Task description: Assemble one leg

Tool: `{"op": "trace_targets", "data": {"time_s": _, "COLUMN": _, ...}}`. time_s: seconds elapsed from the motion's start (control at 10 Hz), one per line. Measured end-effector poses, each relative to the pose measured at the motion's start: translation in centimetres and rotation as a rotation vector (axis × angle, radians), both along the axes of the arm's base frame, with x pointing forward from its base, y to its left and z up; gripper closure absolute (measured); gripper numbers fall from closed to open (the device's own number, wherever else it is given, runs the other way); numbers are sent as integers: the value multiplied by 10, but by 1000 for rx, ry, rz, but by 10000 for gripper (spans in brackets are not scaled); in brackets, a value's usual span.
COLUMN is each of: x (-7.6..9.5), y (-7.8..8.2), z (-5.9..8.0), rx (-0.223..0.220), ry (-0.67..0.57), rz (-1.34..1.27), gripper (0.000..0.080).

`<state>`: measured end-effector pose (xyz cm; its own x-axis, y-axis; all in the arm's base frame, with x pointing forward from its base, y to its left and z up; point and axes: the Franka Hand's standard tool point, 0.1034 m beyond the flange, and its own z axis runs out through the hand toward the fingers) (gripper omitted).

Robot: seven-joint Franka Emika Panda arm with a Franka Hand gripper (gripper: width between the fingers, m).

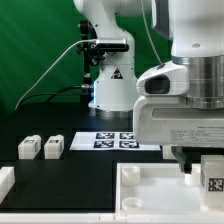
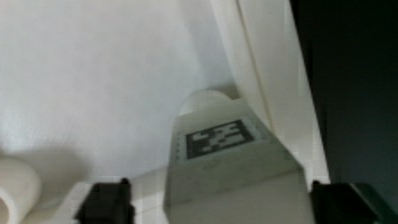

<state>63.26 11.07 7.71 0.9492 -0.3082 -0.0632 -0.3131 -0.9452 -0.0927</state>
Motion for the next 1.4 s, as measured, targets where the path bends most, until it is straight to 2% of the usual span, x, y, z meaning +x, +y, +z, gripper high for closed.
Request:
{"op": "trace_targets", "data": {"time_s": 0.1, "x": 0, "y": 2, "z": 0, "rx": 3, "ry": 11, "rz": -102, "gripper": 510}}
{"op": "trace_targets", "data": {"time_s": 0.4, "x": 0, "y": 3, "z": 0, "rx": -1, "ry": 50, "rz": -431, "gripper": 509}}
{"op": "trace_targets", "data": {"time_s": 0.7, "x": 0, "y": 3, "z": -2, "rx": 18, "ry": 126, "rz": -1109, "gripper": 509}}
{"op": "trace_targets", "data": {"time_s": 0.9, "x": 1, "y": 0, "z": -3, "rx": 41, "ry": 164, "rz": -1305, "gripper": 509}}
{"op": "trace_targets", "data": {"time_s": 1.0, "x": 1, "y": 0, "z": -3, "rx": 41, "ry": 159, "rz": -1274, "gripper": 509}}
{"op": "trace_targets", "data": {"time_s": 1.1, "x": 1, "y": 0, "z": -3, "rx": 41, "ry": 158, "rz": -1263, "gripper": 479}}
{"op": "trace_targets", "data": {"time_s": 1.2, "x": 1, "y": 0, "z": -4, "rx": 43, "ry": 150, "rz": -1202, "gripper": 345}}
{"op": "trace_targets", "data": {"time_s": 1.3, "x": 0, "y": 1, "z": -5, "rx": 48, "ry": 134, "rz": -1147, "gripper": 345}}
{"op": "trace_targets", "data": {"time_s": 1.4, "x": 1, "y": 1, "z": -5, "rx": 50, "ry": 101, "rz": -964, "gripper": 190}}
